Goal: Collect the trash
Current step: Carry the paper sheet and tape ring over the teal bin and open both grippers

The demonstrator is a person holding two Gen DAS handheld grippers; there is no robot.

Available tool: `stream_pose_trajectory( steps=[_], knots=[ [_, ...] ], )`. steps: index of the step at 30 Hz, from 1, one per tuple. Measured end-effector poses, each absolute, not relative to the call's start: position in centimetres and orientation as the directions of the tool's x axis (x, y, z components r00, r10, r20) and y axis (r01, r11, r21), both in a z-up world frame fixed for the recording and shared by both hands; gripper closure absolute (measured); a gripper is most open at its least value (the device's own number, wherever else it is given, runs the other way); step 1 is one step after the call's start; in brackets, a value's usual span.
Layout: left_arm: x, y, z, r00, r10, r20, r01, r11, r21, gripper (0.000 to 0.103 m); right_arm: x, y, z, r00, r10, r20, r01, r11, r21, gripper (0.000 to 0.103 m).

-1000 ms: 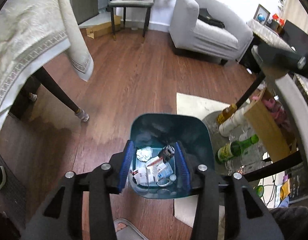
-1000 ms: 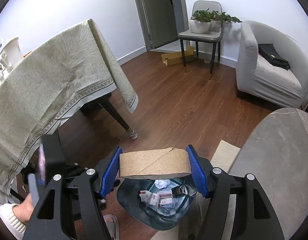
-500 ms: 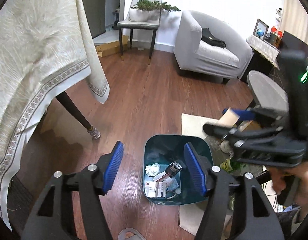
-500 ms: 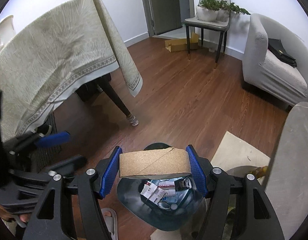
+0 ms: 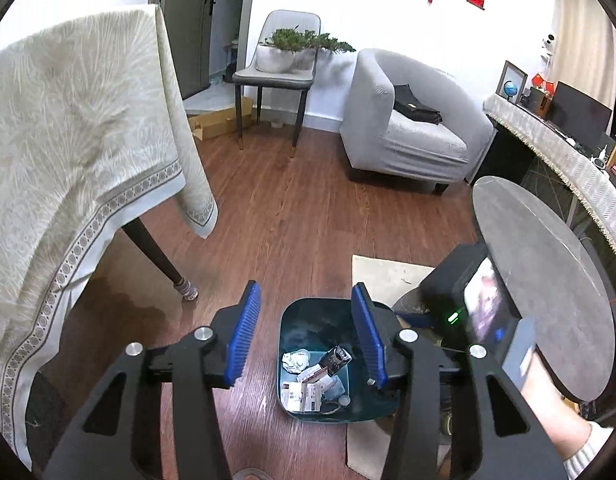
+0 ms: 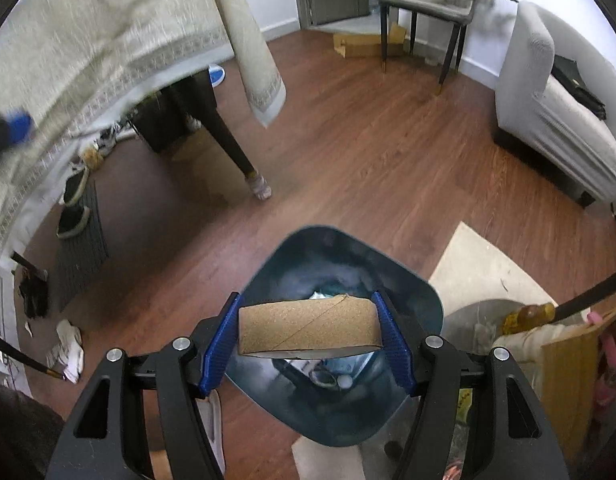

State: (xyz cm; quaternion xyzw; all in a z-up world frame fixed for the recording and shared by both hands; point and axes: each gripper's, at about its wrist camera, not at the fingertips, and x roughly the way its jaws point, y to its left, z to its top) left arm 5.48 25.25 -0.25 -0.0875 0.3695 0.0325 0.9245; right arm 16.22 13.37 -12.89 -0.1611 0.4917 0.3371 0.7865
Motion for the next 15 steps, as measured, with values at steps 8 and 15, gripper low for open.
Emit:
stream_pose_trajectory(
  steps=[8,15],
  knots=[
    [5.2,24.0,1.3,0.744,0.020,-0.668,-0.111,0.989,-0.095,0.051,15.1,13.5,-15.4,0.259,0.288,-0.922,-0.708,0.706,0.022,0.023],
    [4.9,23.4,2.6,0.764,0.021,-0.645,-0.113,0.988,-0.102,0.048,14.8,12.5,-13.1,0.270,0.350,-0.897,-0.711,0.700,0.059,0.023]
  ],
)
